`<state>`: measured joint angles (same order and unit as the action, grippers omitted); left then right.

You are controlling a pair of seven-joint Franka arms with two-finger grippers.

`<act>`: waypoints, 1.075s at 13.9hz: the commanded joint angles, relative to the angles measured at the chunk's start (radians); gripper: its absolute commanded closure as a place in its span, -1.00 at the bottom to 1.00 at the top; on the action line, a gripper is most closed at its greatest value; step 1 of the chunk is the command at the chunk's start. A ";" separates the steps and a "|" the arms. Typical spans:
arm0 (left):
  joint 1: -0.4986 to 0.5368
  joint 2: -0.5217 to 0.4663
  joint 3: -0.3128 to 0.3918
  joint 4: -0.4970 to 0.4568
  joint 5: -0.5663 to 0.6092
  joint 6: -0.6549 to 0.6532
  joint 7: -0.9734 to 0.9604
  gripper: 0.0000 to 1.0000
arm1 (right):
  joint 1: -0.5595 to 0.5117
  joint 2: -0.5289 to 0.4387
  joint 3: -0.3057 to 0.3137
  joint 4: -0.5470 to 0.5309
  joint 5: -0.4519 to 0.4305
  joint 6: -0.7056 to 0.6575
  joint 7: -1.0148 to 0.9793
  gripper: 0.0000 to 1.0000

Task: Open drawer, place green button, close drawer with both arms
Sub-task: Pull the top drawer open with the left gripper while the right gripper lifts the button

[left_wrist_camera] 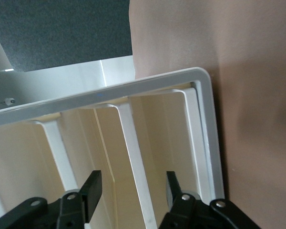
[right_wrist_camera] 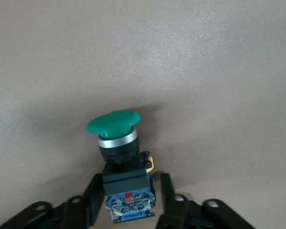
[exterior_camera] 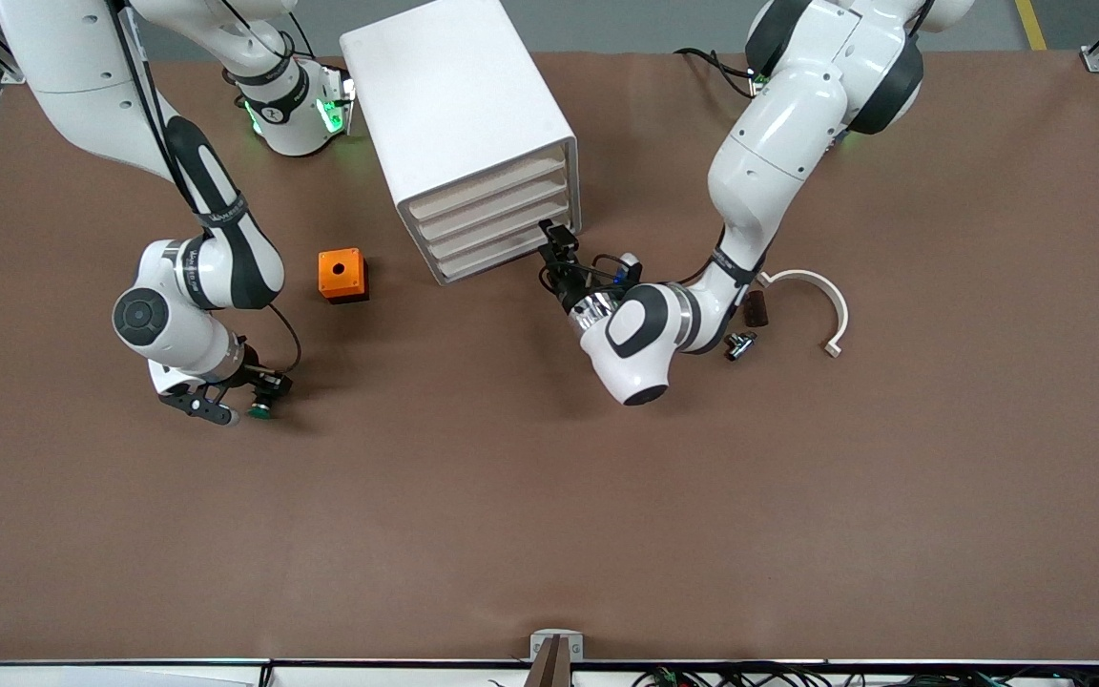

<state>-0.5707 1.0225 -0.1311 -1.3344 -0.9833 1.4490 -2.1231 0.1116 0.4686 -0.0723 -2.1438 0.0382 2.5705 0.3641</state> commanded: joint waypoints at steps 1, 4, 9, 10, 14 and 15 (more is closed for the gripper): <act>-0.035 0.024 0.001 0.012 -0.023 -0.001 -0.015 -0.19 | -0.012 -0.010 0.008 -0.016 -0.001 0.004 -0.008 0.85; -0.064 0.030 0.001 0.012 -0.023 -0.001 -0.009 0.02 | -0.010 -0.018 0.008 -0.012 -0.001 -0.007 0.004 1.00; -0.078 0.036 0.002 0.012 -0.020 0.014 -0.009 0.44 | 0.003 -0.065 0.009 -0.002 0.006 -0.105 0.055 1.00; -0.078 0.036 0.002 0.012 -0.021 0.016 -0.015 0.52 | 0.008 -0.076 0.011 0.001 0.008 -0.125 0.076 1.00; -0.078 0.036 0.002 0.014 -0.023 0.016 -0.021 0.72 | 0.071 -0.100 0.012 0.033 0.008 -0.204 0.211 1.00; -0.075 0.034 0.002 0.012 -0.023 0.016 -0.021 0.75 | 0.085 -0.100 0.011 0.038 0.009 -0.207 0.235 1.00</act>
<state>-0.6468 1.0485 -0.1314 -1.3343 -0.9860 1.4581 -2.1263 0.1678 0.3822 -0.0592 -2.1138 0.0391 2.3864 0.5390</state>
